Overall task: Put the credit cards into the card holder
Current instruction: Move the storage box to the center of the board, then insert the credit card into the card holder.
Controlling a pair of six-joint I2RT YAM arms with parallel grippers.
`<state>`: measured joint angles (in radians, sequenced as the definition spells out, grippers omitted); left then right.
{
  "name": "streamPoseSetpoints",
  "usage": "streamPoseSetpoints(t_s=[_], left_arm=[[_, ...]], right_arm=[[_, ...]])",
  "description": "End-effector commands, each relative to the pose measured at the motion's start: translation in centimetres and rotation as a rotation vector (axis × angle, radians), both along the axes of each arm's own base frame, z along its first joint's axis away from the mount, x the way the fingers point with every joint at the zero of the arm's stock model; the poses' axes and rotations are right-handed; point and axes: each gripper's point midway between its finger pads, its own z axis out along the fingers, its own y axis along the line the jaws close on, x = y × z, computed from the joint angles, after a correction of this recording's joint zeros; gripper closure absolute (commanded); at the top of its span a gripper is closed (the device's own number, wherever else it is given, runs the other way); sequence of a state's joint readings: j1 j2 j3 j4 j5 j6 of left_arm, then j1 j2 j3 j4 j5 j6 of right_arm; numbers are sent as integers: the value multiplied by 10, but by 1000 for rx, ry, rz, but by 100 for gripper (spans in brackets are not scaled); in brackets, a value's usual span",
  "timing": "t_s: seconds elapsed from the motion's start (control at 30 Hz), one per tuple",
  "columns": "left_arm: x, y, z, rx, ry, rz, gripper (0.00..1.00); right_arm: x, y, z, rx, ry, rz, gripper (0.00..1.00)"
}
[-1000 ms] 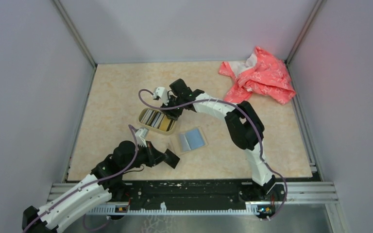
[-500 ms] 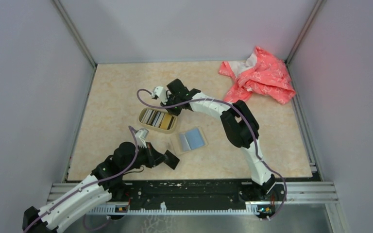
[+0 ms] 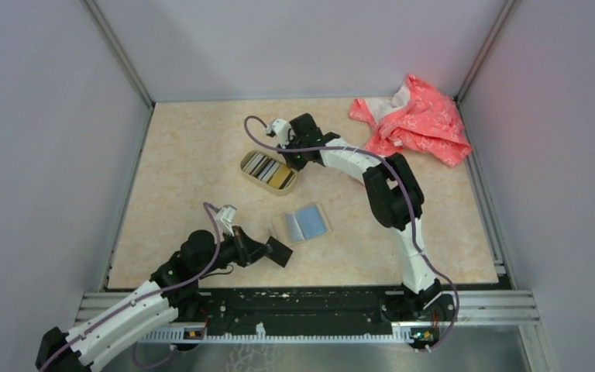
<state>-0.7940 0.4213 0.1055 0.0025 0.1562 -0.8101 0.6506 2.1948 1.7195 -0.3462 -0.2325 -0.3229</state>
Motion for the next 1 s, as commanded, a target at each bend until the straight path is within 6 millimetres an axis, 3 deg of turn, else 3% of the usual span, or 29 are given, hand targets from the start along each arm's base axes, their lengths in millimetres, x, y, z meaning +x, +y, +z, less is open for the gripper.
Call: streamPoseSetpoints(t_s=[0.0, 0.27, 0.33, 0.43, 0.5, 0.57, 0.67, 0.73, 0.87, 0.97], left_arm=[[6, -12, 29, -98, -80, -24, 100], [16, -24, 33, -49, -121, -66, 100], [20, -28, 36, -40, -135, -83, 100], [28, -35, 47, -40, -155, -124, 100], [36, -40, 56, -54, -160, -162, 100], [43, -44, 61, -65, -152, -212, 100], [56, -48, 64, -67, -131, -272, 100], [64, -53, 60, -38, -104, -301, 100], [80, -62, 44, 52, -39, -356, 100], [90, -66, 24, 105, 12, -395, 100]], right_arm=[[37, -32, 43, 65, -114, -125, 100], [61, -82, 41, 62, -113, -217, 100], [60, -86, 44, 82, -99, -200, 100], [54, -91, 55, 99, -89, -169, 68], [48, -95, 75, 130, -105, -151, 57], [38, -101, 99, 167, -130, -122, 53], [4, -109, 126, 222, -128, -40, 50], [-30, -110, 141, 279, -123, 56, 50], [-111, -111, 149, 378, -113, 263, 50], [-161, -114, 141, 437, -162, 432, 49]])
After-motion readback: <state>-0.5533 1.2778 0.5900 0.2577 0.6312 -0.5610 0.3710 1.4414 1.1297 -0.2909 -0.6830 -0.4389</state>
